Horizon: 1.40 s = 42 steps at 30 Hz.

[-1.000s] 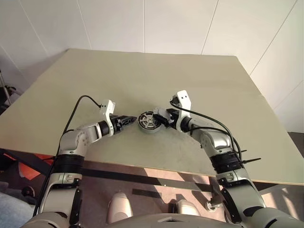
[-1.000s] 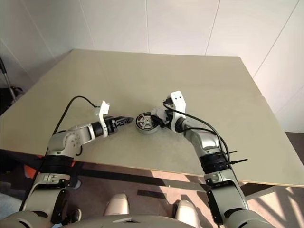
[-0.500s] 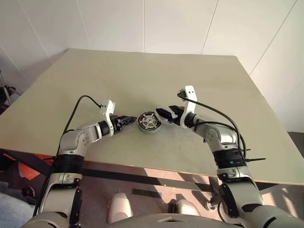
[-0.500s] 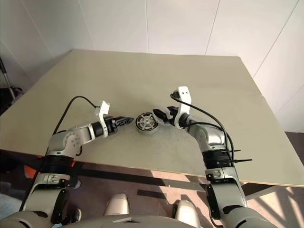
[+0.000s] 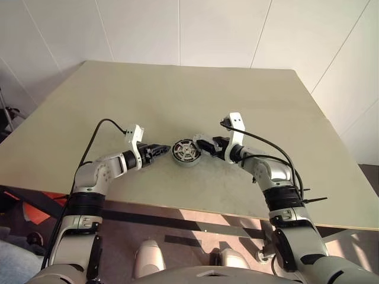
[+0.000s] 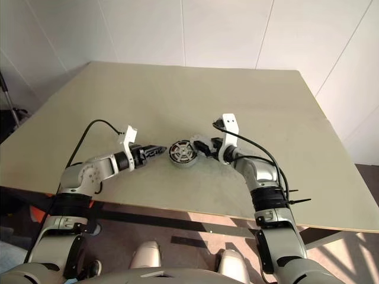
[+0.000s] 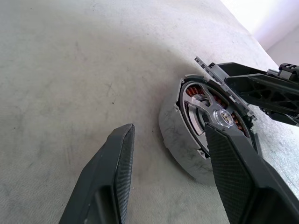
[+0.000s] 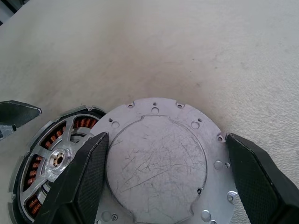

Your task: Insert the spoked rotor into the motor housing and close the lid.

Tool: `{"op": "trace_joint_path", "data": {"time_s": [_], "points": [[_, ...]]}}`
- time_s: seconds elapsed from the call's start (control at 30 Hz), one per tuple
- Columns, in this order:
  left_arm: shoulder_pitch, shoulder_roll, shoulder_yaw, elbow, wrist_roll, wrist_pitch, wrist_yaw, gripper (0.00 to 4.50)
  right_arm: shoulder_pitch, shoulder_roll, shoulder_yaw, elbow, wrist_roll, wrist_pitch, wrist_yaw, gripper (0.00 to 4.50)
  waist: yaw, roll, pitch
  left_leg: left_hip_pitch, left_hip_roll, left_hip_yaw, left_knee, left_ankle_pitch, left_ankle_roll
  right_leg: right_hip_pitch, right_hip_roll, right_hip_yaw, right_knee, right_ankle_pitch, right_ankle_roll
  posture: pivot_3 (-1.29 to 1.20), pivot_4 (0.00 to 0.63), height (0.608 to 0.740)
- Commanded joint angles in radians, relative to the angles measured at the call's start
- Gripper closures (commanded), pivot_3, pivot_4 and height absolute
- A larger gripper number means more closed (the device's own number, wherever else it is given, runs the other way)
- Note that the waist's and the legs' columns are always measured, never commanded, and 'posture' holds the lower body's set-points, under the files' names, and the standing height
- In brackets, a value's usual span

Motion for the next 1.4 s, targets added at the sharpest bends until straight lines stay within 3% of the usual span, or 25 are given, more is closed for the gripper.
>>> {"op": "trace_joint_path", "data": {"time_s": [0.03, 0.13, 0.23, 0.83, 1.4], "points": [[-0.015, 0.010, 0.000, -0.025, -0.003, -0.015, -0.011, 1.97, 0.001, 0.004, -0.017, -0.018, 0.003, -0.006, 0.004, 0.03, 0.000, 0.000, 0.000, 0.000, 0.000, 0.000, 0.000, 0.000, 0.000, 0.000, 0.000, 0.000, 0.000, 0.000, 0.000, 0.00, 0.000, 0.740], [-0.020, 0.011, 0.002, -0.020, -0.003, -0.016, -0.011, 1.97, 0.007, 0.005, -0.020, -0.038, 0.008, -0.007, 0.006, 0.63, 0.000, 0.000, 0.000, 0.000, 0.000, 0.000, 0.000, 0.000, 0.000, 0.000, 0.000, 0.000, 0.000, 0.000, 0.000, 0.00, 0.000, 0.740], [-0.020, 0.011, 0.003, -0.018, -0.002, -0.017, -0.010, 1.97, 0.009, 0.002, -0.020, -0.060, 0.007, -0.003, 0.004, 1.52, 0.000, 0.000, 0.000, 0.000, 0.000, 0.000, 0.000, 0.000, 0.000, 0.000, 0.000, 0.000, 0.000, 0.000, 0.000, 0.00, 0.000, 0.740], [-0.015, 0.005, 0.005, -0.016, -0.004, -0.019, -0.006, 1.97, 0.072, -0.031, 0.088, -0.289, 0.004, 0.003, 0.143, 1.52, 0.001, 0.000, 0.000, 0.000, 0.000, 0.000, -0.001, 0.000, 0.000, 0.000, 0.000, 0.000, -0.001, 0.000, 0.000, 0.00, 0.000, 0.740], [-0.015, 0.013, 0.003, -0.017, -0.004, -0.012, -0.008, 1.97, 0.140, -0.103, 0.226, -0.357, -0.113, -0.211, 0.258, 1.52, 0.001, 0.000, 0.001, 0.000, 0.000, 0.000, -0.001, -0.001, 0.002, 0.000, 0.000, 0.000, -0.001, 0.000, 0.000, 0.00, 0.000, 0.740]]}}
